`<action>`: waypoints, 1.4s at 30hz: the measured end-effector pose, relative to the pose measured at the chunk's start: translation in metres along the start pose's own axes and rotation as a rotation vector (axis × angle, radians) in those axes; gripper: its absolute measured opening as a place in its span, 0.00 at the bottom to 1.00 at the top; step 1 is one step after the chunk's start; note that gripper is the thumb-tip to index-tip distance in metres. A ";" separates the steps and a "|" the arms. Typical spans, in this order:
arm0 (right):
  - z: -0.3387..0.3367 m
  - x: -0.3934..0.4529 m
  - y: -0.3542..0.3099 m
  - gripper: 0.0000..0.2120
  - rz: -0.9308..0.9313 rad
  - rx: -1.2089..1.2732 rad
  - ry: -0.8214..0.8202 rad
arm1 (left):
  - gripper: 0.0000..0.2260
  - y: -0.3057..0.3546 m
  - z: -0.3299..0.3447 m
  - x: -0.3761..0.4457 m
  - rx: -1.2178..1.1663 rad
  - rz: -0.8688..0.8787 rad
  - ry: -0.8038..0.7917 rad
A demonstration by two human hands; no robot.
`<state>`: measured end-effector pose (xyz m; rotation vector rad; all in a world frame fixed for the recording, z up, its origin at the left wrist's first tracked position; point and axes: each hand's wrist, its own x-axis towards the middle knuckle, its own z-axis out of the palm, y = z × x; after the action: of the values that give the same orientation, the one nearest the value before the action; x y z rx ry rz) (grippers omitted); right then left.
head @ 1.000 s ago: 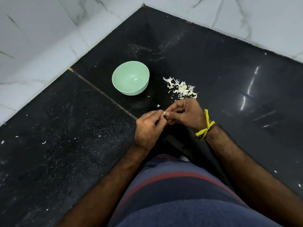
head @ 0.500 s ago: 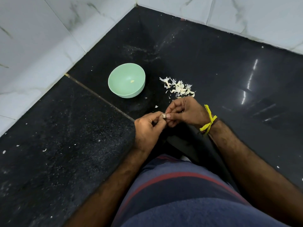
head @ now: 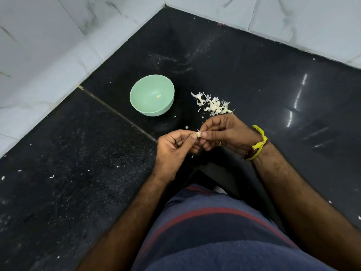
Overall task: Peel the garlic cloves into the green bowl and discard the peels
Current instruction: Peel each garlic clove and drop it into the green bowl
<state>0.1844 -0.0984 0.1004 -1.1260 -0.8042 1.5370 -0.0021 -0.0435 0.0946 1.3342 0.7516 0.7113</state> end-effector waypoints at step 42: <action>0.038 0.010 0.022 0.10 -0.328 0.155 0.393 | 0.09 -0.003 0.008 0.013 0.241 -0.027 0.266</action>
<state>0.1407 -0.0926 0.0909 -1.0750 -0.5573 1.0429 0.0118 -0.0378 0.0917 1.4593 1.0942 0.8046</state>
